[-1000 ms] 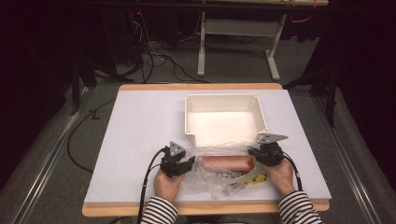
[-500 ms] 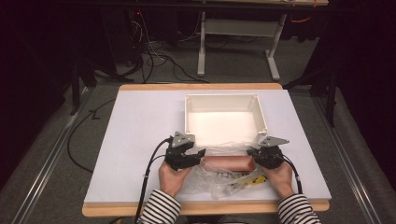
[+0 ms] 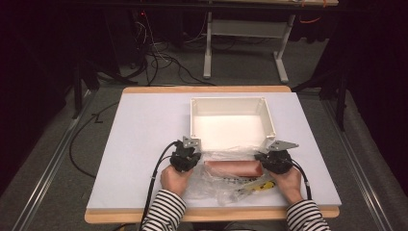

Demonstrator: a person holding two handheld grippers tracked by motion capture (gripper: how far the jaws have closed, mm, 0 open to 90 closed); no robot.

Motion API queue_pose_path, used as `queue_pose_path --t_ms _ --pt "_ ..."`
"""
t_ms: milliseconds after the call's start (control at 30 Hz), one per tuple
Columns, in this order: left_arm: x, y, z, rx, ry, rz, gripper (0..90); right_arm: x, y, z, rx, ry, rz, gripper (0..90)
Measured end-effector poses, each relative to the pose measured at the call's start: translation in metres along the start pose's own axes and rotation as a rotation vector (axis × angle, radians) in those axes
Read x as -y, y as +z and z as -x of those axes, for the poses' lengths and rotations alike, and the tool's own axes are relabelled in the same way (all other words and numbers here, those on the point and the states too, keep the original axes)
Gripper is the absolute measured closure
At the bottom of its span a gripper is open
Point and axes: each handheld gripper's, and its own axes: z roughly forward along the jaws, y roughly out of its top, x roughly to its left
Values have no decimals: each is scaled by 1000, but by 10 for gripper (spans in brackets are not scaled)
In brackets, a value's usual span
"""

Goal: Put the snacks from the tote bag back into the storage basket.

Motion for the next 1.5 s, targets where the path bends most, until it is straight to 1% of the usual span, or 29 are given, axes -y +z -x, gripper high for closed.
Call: queue_pose_path --t_ms 33,67,100,133,167,233,267,300,400,533,600,633,667,767,800,833,933,967,1000,1067,1167,1233,1267,1300,1367,1400,1433,1467,1500 --pt "0 0 0 0 0 0 854 0 0 0 0 0 0 832" --pt "2 -3 0 -7 -19 19 854 0 0 0 -4 6 -1 824" --pt "2 -7 0 -1 -35 44 779 0 0 1 -11 5 0 810" --pt "3 -13 2 4 -42 72 665 -2 -1 2 -25 15 -3 745" --pt "3 -20 5 7 -44 97 665 -2 -1 2 -25 15 -3 745" --pt "4 -34 12 13 -36 136 592 -5 -5 1 -26 14 1 689" --pt "6 -46 21 25 -22 161 547 -11 -13 -1 -21 7 30 671" --pt "6 -46 21 25 -22 161 530 -11 -13 -1 -21 7 30 671" --pt "12 -56 29 62 5 151 497 -18 -30 -8 -17 -11 85 648" --pt "24 -60 35 101 19 140 478 -20 -48 -20 -21 -69 111 672" --pt "30 -60 37 104 26 127 482 -14 -56 -27 -46 -89 105 708" --pt "32 -59 39 103 27 121 482 -14 -56 -27 -46 -89 105 708" --pt "38 -58 40 90 40 108 504 -7 -59 -30 -64 -93 94 730" --pt "44 -56 42 78 51 106 540 0 -61 -32 -70 -94 85 746" --pt "46 -56 43 82 59 102 621 5 -64 -33 -74 -87 98 761" --pt "48 -55 44 79 67 94 621 5 -64 -33 -74 -87 98 761" --pt "53 -47 46 88 98 39 768 11 -70 -34 -69 -84 102 769" --pt "53 -47 46 88 98 39 802 11 -70 -34 -69 -84 102 769" --pt "53 -43 45 87 99 18 831 13 -72 -35 -70 -84 104 770" --pt "53 -41 44 80 105 3 870 15 -73 -35 -70 -83 94 772" --pt "51 -34 38 51 103 -21 881 19 -71 -35 -73 -78 80 772" --pt "51 -32 34 39 99 -9 886 25 -68 -34 -72 -72 64 774" --pt "51 -32 32 29 96 -1 887 30 -62 -32 -55 -77 41 787" --pt "51 -31 31 28 89 4 887 30 -62 -32 -55 -77 41 787" --pt "52 -32 29 27 86 14 884 36 -54 -29 -23 -93 -7 796" --pt "53 -32 28 28 86 17 874 43 -48 -24 -36 -76 3 809" --pt "53 -33 27 28 85 20 874 43 -48 -24 -36 -76 3 809" --pt "54 -33 26 29 79 22 864 43 -48 -21 -45 -47 1 810" --pt "55 -34 25 32 69 26 854 42 -48 -20 -39 -45 -3 813"
